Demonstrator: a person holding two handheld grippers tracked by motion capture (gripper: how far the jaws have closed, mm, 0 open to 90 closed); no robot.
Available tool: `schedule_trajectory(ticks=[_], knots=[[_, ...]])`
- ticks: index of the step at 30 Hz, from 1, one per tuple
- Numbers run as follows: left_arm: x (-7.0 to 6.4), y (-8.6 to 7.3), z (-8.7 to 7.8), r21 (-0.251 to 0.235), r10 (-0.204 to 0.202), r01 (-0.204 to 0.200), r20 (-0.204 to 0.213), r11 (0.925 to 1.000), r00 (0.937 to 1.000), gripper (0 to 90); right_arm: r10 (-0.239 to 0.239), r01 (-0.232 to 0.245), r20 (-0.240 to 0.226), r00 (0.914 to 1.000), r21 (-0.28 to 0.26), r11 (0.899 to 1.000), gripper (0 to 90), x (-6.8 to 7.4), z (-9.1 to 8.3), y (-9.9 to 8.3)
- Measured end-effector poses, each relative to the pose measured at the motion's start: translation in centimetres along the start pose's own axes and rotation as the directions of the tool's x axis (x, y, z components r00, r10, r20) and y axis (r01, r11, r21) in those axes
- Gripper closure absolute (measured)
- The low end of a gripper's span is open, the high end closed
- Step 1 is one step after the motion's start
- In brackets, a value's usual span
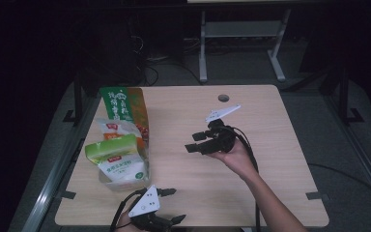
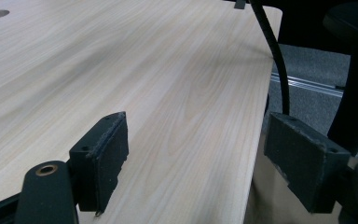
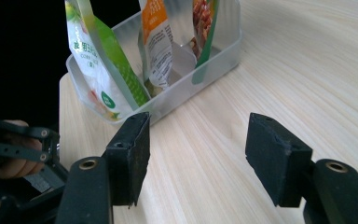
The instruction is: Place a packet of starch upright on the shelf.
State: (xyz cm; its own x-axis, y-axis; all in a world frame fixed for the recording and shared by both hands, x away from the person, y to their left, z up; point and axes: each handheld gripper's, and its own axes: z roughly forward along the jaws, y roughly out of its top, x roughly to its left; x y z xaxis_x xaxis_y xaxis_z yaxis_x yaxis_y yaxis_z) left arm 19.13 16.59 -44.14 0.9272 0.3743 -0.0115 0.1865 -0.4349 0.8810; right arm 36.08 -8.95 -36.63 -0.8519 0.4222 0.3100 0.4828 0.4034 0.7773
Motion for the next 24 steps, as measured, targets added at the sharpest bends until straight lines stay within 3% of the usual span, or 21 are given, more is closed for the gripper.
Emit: schedule_trajectory(ticks=[24], knots=[[0.8, 0.1, -0.7, 0.003, 0.001, -0.001, -0.038, 1.0000, 0.9993, 21.8, 0.056, -0.056, 0.038, 0.9977, -0.007, 0.998, 37.7, -1.3, -2.6, -4.2]])
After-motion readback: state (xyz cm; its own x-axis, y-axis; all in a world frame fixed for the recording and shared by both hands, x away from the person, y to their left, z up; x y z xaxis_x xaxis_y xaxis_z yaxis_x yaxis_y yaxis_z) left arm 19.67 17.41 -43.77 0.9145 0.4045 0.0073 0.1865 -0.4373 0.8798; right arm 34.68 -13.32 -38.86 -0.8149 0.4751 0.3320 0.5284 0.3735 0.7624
